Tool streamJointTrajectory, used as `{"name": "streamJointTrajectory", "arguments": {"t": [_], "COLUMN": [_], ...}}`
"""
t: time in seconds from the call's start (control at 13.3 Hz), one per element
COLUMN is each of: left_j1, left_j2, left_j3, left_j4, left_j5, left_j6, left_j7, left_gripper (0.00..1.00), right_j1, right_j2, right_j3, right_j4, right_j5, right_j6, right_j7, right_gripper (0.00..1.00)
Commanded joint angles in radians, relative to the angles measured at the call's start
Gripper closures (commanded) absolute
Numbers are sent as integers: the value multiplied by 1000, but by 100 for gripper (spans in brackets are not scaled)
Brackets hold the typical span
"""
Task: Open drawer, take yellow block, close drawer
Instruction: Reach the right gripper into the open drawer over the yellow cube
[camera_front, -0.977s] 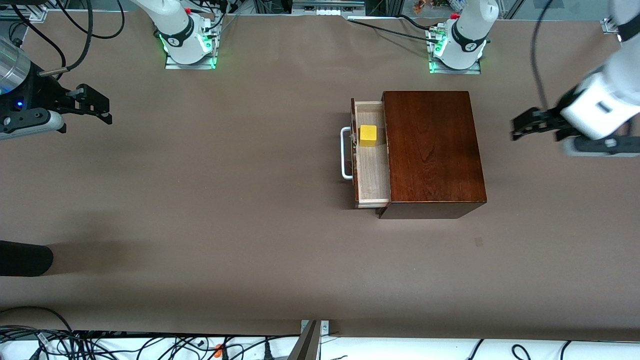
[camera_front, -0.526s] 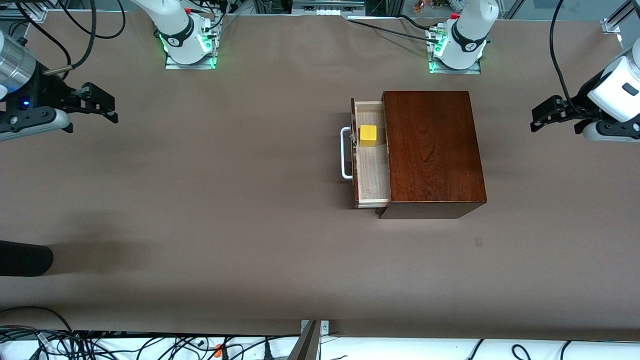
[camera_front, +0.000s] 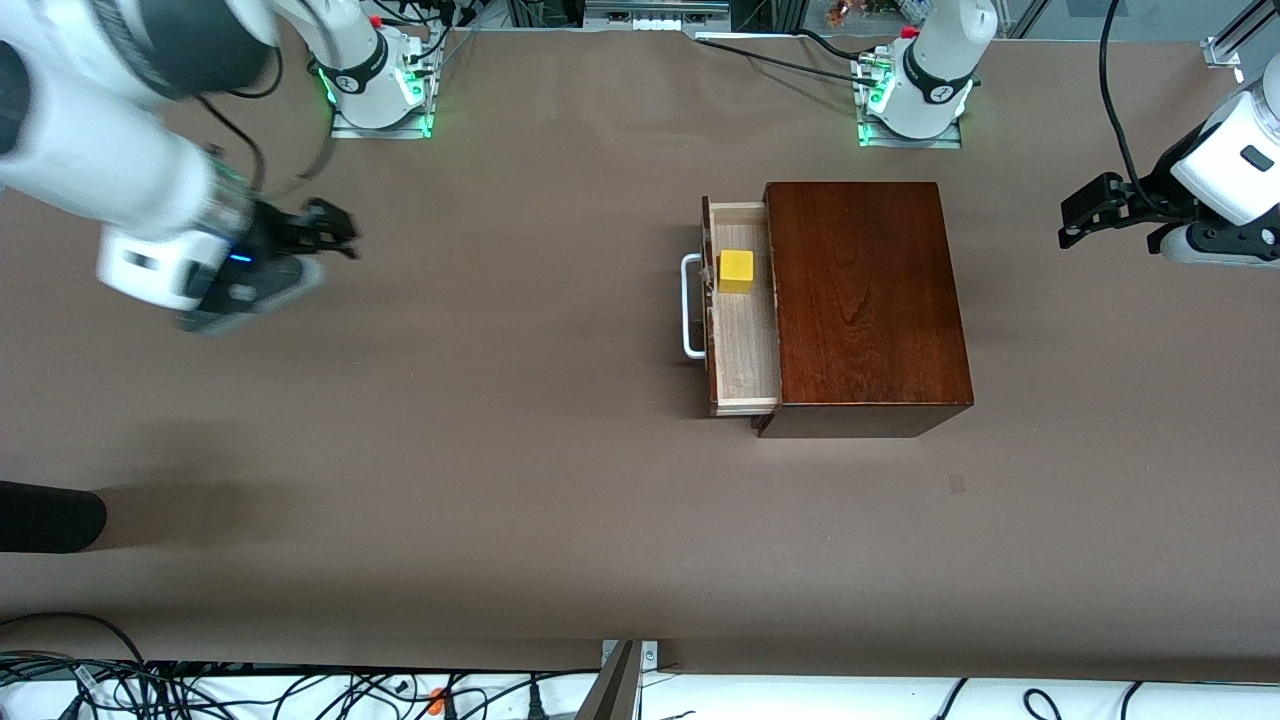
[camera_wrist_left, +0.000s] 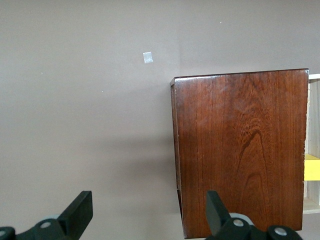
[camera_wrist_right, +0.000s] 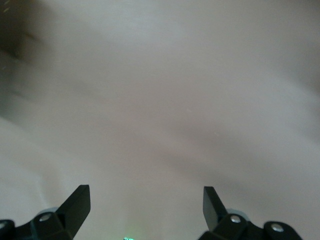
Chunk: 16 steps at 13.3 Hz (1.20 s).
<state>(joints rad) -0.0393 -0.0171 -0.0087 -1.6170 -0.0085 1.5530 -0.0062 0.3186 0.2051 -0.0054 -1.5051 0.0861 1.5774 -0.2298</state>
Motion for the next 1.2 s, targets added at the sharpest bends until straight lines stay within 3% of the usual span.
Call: {"name": "streamJointTrajectory", "arguments": {"t": [0.0, 0.3, 0.68, 1.13], "left_j1": [-1, -1, -2, -13], "left_j2": [-12, -1, -1, -1], "left_j3": [6, 1, -2, -4], "left_j4": [-6, 12, 20, 22], "left_j5": [36, 41, 41, 41], "left_j6": [6, 7, 2, 1], "left_j7": [22, 23, 22, 18], "left_gripper": [0, 0, 0, 0], "right_j1": [80, 253, 430, 565], "right_j2": [17, 40, 143, 437], "right_j3": [91, 114, 116, 114], "right_j4": [25, 26, 28, 354], "right_j5": [1, -38, -81, -88], "right_j6": [83, 189, 358, 397], "right_j7": [-63, -92, -166, -200], "right_gripper": [0, 0, 0, 0]}}
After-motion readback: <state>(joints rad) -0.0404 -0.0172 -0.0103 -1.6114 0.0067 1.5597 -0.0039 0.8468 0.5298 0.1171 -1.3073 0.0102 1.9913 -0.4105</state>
